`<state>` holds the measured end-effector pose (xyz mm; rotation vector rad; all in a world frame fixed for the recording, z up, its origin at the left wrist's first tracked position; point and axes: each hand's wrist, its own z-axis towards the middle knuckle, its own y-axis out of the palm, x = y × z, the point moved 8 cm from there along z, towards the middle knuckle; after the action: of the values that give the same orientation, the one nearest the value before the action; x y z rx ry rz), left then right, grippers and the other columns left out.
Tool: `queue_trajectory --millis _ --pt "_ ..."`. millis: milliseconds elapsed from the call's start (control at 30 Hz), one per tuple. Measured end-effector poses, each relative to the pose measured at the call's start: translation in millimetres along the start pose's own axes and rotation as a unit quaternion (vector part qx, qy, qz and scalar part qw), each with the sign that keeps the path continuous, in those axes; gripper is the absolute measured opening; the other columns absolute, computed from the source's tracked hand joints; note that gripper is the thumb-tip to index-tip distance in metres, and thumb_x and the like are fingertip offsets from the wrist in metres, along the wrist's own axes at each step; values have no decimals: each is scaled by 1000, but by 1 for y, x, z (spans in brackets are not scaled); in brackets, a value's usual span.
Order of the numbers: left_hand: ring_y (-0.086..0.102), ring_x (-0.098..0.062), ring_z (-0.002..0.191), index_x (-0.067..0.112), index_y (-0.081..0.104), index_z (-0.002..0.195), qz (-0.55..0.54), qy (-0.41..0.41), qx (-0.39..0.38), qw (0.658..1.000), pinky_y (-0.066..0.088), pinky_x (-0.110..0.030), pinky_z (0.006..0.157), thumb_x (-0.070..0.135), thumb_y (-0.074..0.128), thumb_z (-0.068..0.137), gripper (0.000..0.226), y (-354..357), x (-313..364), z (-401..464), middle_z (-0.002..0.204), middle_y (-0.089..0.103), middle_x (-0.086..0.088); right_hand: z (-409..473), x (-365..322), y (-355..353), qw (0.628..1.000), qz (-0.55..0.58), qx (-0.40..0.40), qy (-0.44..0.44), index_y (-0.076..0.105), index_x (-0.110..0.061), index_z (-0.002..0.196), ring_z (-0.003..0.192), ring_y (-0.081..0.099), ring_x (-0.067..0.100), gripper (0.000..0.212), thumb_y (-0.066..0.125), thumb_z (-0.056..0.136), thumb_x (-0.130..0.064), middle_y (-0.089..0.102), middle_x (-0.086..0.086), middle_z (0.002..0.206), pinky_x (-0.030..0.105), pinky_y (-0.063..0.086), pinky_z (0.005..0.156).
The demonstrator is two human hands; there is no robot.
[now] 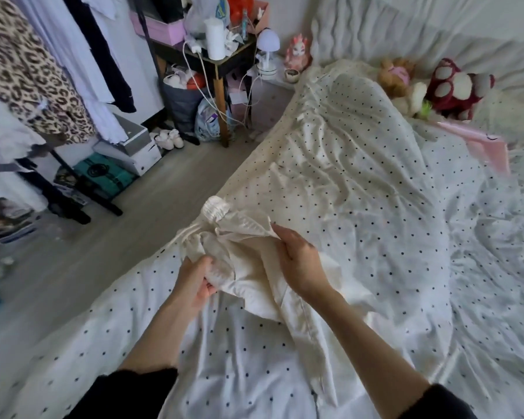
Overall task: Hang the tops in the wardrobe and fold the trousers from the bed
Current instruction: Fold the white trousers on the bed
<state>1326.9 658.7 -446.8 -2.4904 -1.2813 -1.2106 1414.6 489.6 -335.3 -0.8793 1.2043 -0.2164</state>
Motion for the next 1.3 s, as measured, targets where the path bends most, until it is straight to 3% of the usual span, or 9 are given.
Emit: queue_trajectory --millis 167,333,467,600,767,933,1067,1167,1300 --pt "58 -23 87 23 50 116 -3 78 118 990 48 -35 76 0 39 90 36 -105 7 -50 108 58 -10 -44 -43 74 997 -5 -79 -6 51 -16 134 110 59 28 37 40 99 -14 61 7 126 37 49 89" --pt "59 -23 76 21 53 114 16 101 167 981 49 -37 71 2 36 92 34 -202 2 -105 96 63 -8 -76 -99 109 997 -19 -68 -40 52 -18 134 102 62 31 37 41 99 -15 65 9 116 36 49 82" --pt "60 -30 99 -1 52 122 36 19 192 981 50 -39 80 4 46 92 31 -273 -59 -128 115 61 -19 -128 -117 161 990 -46 -111 -73 46 -20 138 110 58 28 40 44 98 -21 61 8 125 39 48 90" --pt "57 -32 110 -7 48 123 15 -82 213 973 49 -36 82 6 52 93 34 -329 -131 -147 121 55 -17 -207 -91 248 948 -152 -278 -35 23 -23 147 123 47 27 56 46 97 -31 48 7 138 39 37 100" --pt "57 -34 110 -2 53 97 4 -166 190 968 45 -42 89 13 46 97 16 -373 -183 -153 113 53 -17 -266 -65 297 916 -183 -356 -11 25 -24 144 128 43 23 57 49 93 -19 33 -2 150 38 39 102" --pt "52 -13 57 6 49 114 -11 -99 235 967 43 -26 50 21 40 100 23 -419 -177 -140 76 50 -5 -278 -69 311 922 -243 -301 4 4 -27 150 143 16 20 79 55 91 -36 8 -1 158 42 18 114" --pt "57 -20 90 7 59 115 168 -34 213 962 46 -30 69 31 42 99 33 -432 -144 -109 105 59 -10 -277 -98 336 921 -297 -252 -18 2 -26 150 145 10 19 80 55 90 -28 8 1 158 48 9 114" --pt "60 -23 96 11 65 99 263 -1 164 951 44 -32 77 44 43 95 40 -420 -116 -83 103 63 -8 -264 -111 339 934 -295 -202 -17 11 -23 151 143 20 22 86 64 83 -25 19 4 156 51 13 113" --pt "49 -12 62 18 50 69 151 -160 32 975 38 -26 55 51 38 95 43 -397 -120 -58 76 53 -2 -255 -144 345 921 -344 -120 -142 49 -20 137 127 48 34 83 83 63 -40 47 16 140 64 32 99"
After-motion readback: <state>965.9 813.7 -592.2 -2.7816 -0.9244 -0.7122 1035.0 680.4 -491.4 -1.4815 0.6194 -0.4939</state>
